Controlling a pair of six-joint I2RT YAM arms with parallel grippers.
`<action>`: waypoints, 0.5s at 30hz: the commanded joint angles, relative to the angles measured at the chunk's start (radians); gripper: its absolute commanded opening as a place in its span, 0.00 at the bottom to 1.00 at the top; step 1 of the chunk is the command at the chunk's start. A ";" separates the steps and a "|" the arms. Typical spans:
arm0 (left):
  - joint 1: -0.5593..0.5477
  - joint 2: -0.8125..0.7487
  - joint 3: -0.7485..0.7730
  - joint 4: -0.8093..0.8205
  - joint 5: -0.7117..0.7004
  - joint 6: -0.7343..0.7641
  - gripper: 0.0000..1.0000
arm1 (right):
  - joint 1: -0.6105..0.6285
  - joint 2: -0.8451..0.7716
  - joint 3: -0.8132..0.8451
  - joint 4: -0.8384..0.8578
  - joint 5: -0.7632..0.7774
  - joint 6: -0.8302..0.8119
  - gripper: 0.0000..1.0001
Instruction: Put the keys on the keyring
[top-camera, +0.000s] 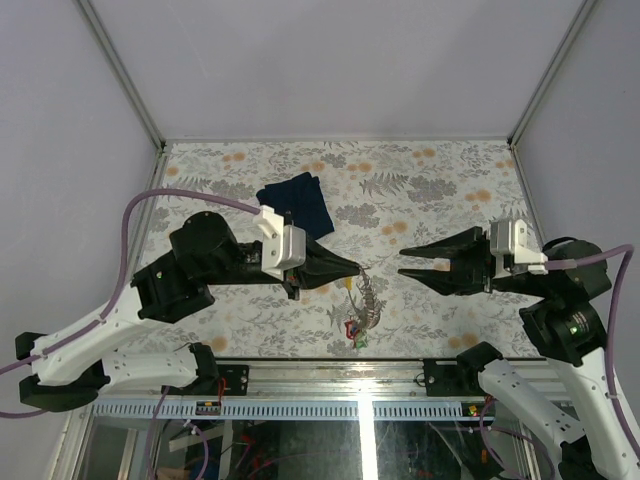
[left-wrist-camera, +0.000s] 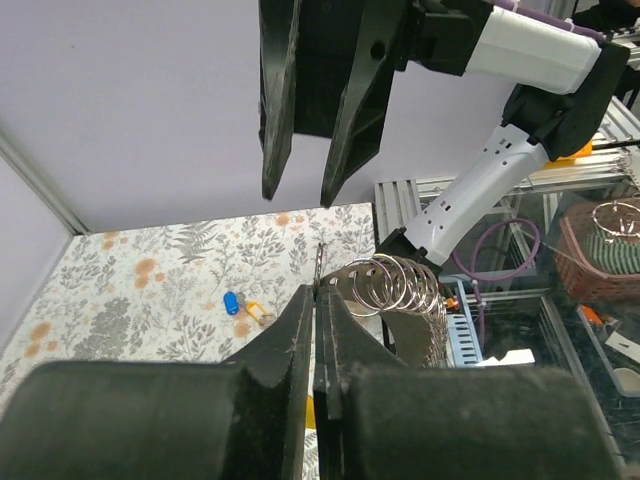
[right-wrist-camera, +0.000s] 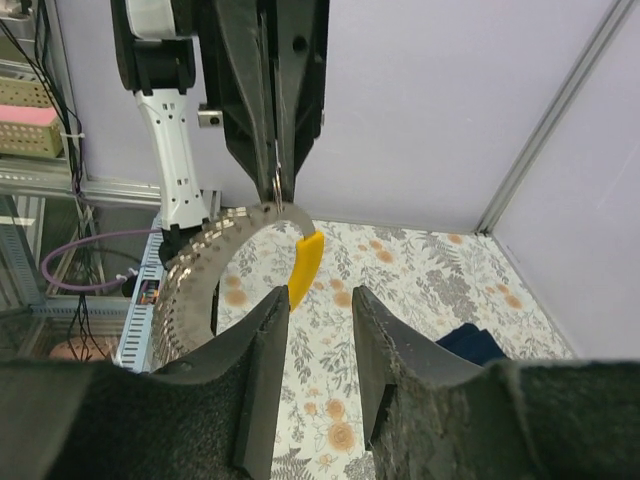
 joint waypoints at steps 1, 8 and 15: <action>-0.006 -0.014 0.016 0.051 -0.047 0.082 0.00 | 0.006 -0.025 -0.058 0.100 0.052 -0.031 0.38; -0.006 -0.096 -0.146 0.216 -0.085 0.237 0.00 | 0.005 -0.028 -0.102 0.119 0.077 -0.074 0.36; -0.005 -0.141 -0.234 0.238 0.005 0.445 0.00 | 0.007 -0.059 -0.188 0.230 0.060 -0.113 0.33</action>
